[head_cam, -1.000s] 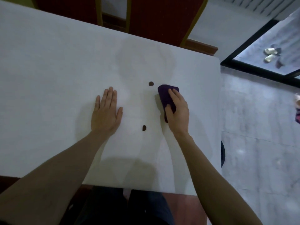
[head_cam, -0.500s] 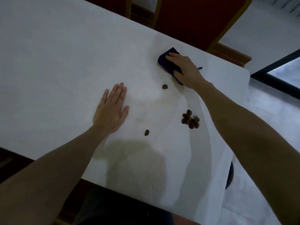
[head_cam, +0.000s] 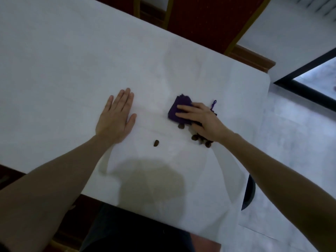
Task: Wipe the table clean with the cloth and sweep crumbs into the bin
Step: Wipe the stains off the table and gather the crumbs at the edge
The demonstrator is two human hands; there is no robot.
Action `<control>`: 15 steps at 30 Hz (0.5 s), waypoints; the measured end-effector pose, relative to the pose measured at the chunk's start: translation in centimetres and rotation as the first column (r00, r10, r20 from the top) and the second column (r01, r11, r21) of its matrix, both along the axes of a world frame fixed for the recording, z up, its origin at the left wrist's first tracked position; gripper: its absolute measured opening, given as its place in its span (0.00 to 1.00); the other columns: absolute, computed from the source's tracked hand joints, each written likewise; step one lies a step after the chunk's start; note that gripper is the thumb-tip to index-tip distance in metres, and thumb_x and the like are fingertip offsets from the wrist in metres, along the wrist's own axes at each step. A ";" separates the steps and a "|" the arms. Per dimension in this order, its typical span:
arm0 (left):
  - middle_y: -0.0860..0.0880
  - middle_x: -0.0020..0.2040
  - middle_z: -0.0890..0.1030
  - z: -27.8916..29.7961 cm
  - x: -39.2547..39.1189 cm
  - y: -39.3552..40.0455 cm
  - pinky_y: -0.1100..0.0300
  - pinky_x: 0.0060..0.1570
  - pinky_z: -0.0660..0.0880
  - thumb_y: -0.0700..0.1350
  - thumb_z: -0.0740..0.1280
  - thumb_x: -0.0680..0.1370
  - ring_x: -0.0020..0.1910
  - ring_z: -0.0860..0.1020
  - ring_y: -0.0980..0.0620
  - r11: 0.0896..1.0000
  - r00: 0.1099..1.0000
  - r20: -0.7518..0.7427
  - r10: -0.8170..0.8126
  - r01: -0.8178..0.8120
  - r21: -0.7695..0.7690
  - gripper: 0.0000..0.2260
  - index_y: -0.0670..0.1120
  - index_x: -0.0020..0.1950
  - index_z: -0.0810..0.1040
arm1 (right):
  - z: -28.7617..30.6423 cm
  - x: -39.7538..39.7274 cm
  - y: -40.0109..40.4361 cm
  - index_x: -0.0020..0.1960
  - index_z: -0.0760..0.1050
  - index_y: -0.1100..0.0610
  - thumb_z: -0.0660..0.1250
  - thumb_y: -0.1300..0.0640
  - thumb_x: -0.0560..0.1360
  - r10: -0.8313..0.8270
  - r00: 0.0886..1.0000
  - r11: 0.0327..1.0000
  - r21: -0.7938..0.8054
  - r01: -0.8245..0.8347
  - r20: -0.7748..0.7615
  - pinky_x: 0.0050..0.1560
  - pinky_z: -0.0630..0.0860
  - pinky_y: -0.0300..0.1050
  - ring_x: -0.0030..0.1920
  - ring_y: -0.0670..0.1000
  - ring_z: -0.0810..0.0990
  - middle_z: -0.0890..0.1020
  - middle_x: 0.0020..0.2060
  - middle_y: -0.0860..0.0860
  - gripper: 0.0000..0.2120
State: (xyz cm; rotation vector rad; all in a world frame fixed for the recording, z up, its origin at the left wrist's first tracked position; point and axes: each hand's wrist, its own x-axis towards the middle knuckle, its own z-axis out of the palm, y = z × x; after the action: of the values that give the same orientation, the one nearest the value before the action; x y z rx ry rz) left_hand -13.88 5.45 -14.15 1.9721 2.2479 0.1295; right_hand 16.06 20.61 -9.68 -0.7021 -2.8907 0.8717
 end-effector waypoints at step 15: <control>0.45 0.82 0.52 1.2 2.6 -2.5 0.49 0.79 0.41 0.54 0.46 0.83 0.81 0.48 0.48 0.999 0.999 0.025 -0.023 0.023 0.028 0.29 0.43 0.81 0.51 | 3.1 6.9 0.2 0.68 0.75 0.54 0.61 0.66 0.73 -0.475 0.854 0.873 0.009 0.488 -0.212 0.69 0.65 0.51 0.66 0.55 0.70 0.73 0.69 0.50 0.24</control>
State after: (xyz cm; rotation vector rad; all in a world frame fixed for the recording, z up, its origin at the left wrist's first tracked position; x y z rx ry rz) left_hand -11.31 2.92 -12.91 1.9981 2.2191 0.1826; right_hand 22.93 20.78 -6.53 -1.1834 -2.3775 0.7271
